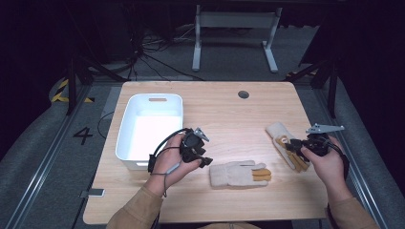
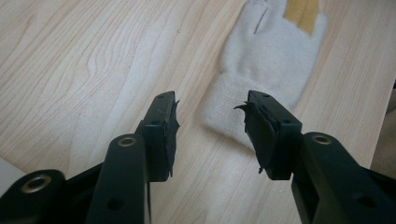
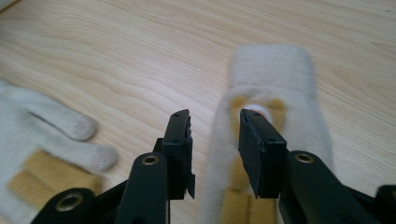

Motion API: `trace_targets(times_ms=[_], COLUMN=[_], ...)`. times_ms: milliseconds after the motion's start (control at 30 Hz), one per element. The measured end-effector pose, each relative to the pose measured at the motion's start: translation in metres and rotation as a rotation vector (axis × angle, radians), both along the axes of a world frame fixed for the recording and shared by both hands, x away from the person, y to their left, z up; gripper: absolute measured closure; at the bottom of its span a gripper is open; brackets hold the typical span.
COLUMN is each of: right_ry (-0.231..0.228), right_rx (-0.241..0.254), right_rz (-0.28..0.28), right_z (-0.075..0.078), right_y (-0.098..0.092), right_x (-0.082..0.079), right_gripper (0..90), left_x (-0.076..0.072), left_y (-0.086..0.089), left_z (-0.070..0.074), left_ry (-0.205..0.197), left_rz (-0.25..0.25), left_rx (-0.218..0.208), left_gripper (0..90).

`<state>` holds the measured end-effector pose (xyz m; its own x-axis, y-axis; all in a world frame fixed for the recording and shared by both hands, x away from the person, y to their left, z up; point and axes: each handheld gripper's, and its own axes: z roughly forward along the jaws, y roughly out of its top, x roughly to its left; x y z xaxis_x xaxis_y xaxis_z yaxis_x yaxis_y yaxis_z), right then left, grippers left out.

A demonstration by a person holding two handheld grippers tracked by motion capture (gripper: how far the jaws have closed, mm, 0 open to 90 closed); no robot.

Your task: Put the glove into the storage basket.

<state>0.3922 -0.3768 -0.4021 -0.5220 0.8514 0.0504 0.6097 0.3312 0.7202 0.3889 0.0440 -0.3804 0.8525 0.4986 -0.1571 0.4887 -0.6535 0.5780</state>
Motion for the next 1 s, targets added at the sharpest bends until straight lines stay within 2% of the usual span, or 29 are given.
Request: trace_targets(times_ms=[200,300,467,567,667,767,867,900,933,1000], right_ry=[0.023,0.050,0.069,0.102,0.109,0.120,0.124,0.127,0.126,0.134], right_rx=[-0.007,-0.011,-0.032,-0.052,-0.061,-0.084,-0.086,-0.089,-0.100,-0.105], right_rz=[-0.046,-0.060,-0.064,-0.071,-0.068,-0.074,-0.079,-0.082,-0.082,-0.079], right_z=[-0.012,-0.019,-0.028,-0.034,-0.037,-0.040,-0.040,-0.040,-0.040,-0.039], right_y=[-0.012,-0.014,-0.011,-0.009,-0.008,-0.005,-0.005,-0.005,-0.005,-0.004], right_x=[0.008,0.013,0.019,0.023,0.024,0.025,0.025,0.025,0.025,0.025], right_gripper=[68.0,64.1,55.8,55.6,55.6,56.6,58.6,60.6,66.7,70.9], left_x=[0.000,-0.001,-0.002,-0.003,-0.003,-0.003,-0.002,-0.002,-0.001,-0.001], left_y=[0.001,0.002,0.004,0.005,0.006,0.006,0.006,0.006,0.006,0.006], left_z=[-0.003,-0.004,-0.007,-0.007,-0.008,-0.008,-0.010,-0.010,-0.011,-0.012], left_ry=[0.001,-0.016,-0.007,-0.006,-0.006,-0.003,-0.004,-0.002,-0.003,-0.005], left_rz=[0.005,0.019,0.024,0.023,0.023,0.026,0.026,0.027,0.025,0.019], left_rx=[0.004,0.025,0.024,0.026,0.031,0.031,0.040,0.039,0.039,0.043], left_gripper=[54.6,56.3,56.3,55.9,56.0,55.9,55.6,55.3,55.0,55.0])
